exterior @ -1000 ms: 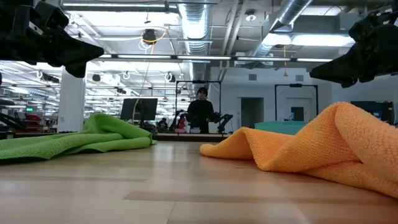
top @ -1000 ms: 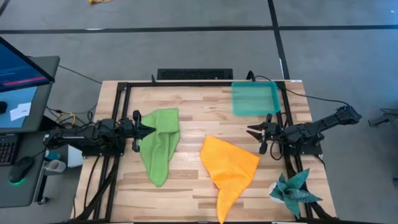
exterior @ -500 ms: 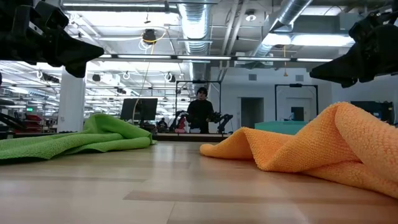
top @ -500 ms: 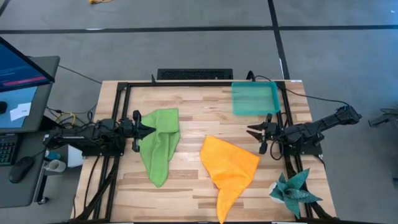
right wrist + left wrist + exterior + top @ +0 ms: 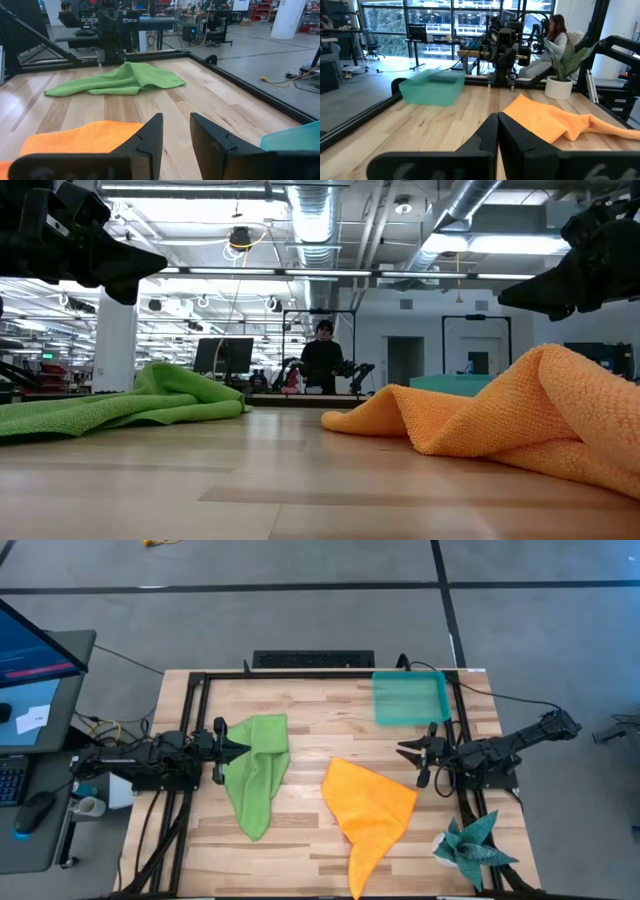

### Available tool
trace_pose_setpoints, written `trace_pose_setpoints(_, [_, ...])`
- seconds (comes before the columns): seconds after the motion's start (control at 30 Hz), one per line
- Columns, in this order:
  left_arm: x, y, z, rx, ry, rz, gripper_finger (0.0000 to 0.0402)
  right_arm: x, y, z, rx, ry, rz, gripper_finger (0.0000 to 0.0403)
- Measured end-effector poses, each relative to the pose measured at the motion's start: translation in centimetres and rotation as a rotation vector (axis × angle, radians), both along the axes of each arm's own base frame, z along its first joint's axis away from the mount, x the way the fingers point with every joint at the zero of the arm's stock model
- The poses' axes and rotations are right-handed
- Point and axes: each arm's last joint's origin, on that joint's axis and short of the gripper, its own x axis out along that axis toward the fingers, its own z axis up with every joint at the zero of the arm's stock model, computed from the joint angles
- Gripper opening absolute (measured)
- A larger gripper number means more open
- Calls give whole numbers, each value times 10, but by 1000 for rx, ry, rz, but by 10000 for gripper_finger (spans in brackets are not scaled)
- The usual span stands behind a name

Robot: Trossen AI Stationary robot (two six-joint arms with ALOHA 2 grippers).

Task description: Roll microfiber towels into tight, uniform cylinder then place into a basket

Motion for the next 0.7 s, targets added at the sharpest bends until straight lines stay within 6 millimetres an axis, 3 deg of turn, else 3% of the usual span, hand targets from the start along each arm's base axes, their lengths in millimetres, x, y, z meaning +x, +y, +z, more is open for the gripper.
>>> trace_pose_setpoints(0.7, [0,0,0,15,2,0,0,0,0,0,0,0,3,120])
